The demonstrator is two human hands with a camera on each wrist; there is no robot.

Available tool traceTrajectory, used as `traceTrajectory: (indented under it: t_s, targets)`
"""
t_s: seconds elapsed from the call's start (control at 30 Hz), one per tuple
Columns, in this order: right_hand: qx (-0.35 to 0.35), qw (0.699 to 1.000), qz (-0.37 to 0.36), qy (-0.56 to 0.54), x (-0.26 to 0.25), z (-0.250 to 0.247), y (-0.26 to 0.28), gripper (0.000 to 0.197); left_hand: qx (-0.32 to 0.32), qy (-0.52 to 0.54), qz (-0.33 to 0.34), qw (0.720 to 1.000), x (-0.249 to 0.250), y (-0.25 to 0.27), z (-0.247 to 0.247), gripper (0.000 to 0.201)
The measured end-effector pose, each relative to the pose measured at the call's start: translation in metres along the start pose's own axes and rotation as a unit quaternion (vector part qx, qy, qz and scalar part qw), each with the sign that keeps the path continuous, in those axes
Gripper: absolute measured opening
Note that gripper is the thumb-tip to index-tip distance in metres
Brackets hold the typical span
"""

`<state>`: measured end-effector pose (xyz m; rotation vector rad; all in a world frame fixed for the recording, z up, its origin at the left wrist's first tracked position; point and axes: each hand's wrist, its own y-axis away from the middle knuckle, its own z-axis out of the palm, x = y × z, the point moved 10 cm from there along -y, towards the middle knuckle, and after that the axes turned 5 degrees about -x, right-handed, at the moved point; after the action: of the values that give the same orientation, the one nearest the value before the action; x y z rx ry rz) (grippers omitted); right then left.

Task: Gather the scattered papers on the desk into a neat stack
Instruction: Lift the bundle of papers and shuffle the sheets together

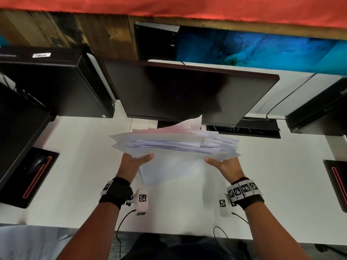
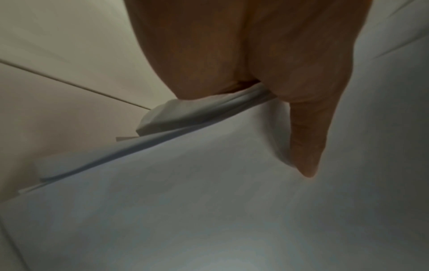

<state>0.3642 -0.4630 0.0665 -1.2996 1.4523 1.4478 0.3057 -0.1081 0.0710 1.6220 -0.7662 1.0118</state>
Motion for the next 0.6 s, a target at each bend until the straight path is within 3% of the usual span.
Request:
traceTrajectory:
  t_s: [0.13,0.2,0.3,0.47,0.6]
  targets:
    - [0.023,0.999,-0.017,-0.017,-0.001,-0.007,-0.003,0.019,-0.017,-0.002,0.003,1.0,-0.001,-0.002,0.0,0.049]
    - [0.052,0.997,-0.005,-0.058,0.01,-0.014,-0.002,0.041,-0.024,0.001,0.008,1.0,0.002,-0.002,0.005,0.047]
    - [0.062,0.987,0.021,-0.145,0.021,-0.015,-0.002,0.026,-0.008,0.008,-0.001,1.0,0.002,-0.003,0.006,0.044]
    - [0.05,0.961,0.011,-0.271,0.016,-0.015,-0.002,0.043,-0.001,-0.003,-0.004,1.0,-0.006,-0.008,0.002,0.057]
    - [0.041,0.964,0.014,-0.264,0.014,-0.015,0.003,0.034,-0.038,-0.012,0.007,0.999,-0.002,-0.005,0.009,0.044]
